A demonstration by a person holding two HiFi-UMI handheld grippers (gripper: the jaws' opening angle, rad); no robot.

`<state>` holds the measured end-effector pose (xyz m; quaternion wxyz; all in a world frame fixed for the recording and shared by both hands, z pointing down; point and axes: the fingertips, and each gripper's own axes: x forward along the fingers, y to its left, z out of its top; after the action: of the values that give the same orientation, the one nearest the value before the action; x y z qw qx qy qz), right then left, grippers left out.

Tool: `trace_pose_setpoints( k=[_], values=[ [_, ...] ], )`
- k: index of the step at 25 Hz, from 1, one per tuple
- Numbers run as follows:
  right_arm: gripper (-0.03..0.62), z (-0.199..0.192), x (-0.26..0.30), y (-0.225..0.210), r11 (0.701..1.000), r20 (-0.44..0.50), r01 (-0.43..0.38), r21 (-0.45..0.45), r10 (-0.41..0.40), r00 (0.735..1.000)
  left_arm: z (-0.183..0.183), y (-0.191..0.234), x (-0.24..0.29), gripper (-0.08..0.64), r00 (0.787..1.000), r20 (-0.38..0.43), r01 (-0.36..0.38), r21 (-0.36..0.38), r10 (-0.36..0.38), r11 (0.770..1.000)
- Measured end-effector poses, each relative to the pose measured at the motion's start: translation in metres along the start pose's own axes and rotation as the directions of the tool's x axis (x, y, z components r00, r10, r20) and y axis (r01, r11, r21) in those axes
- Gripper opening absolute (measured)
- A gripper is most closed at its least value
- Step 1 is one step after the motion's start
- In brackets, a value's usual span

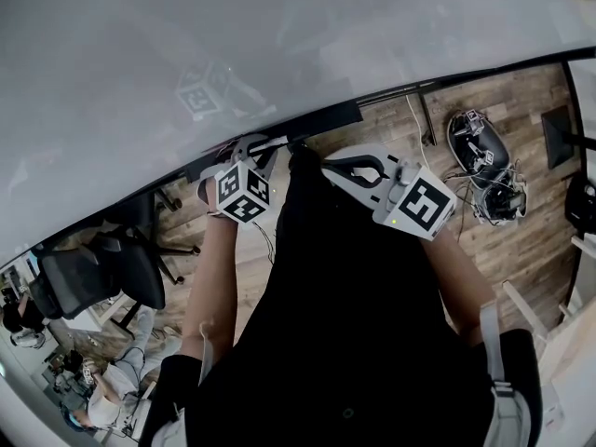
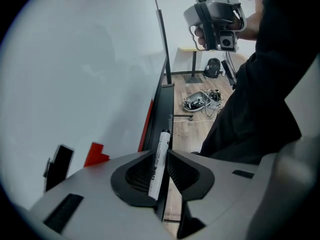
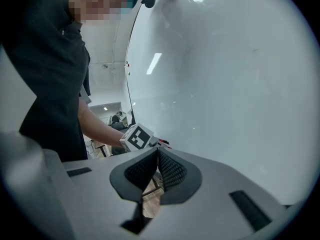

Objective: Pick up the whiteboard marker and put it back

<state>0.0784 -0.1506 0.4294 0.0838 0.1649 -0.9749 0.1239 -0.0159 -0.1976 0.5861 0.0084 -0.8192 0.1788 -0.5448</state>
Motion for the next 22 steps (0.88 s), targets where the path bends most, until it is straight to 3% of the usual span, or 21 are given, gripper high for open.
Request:
trace_pose_setpoints(
  k=[6,13,18,22],
  values=[
    [0.02,-0.001,-0.001,-0.004,1.0,0.001,0.003,-0.001,-0.003,1.0,-0.001,-0.002,0.003,0.089,1.0,-0.016,0.001,0.022,-0.001,1.0],
    [0.02,0.0,0.011,0.016,1.0,-0.013,-0.004,-0.016,0.004,1.0,-0.01,-0.005,-0.014,0.075,1.0,0.02,-0.021,0.046,0.02,0.999],
    [0.02,0.005,0.01,0.012,0.999,-0.01,-0.012,-0.035,0.011,1.0,0.005,-0.006,-0.023,0.072,0.996,0.081,-0.044,0.022,0.042,0.999],
    [0.02,0.016,0.016,0.009,0.998,0.001,-0.034,-0.057,0.034,0.999,0.026,-0.005,-0.044,0.071,0.978,0.191,-0.073,-0.037,0.079,0.997]
  ],
)
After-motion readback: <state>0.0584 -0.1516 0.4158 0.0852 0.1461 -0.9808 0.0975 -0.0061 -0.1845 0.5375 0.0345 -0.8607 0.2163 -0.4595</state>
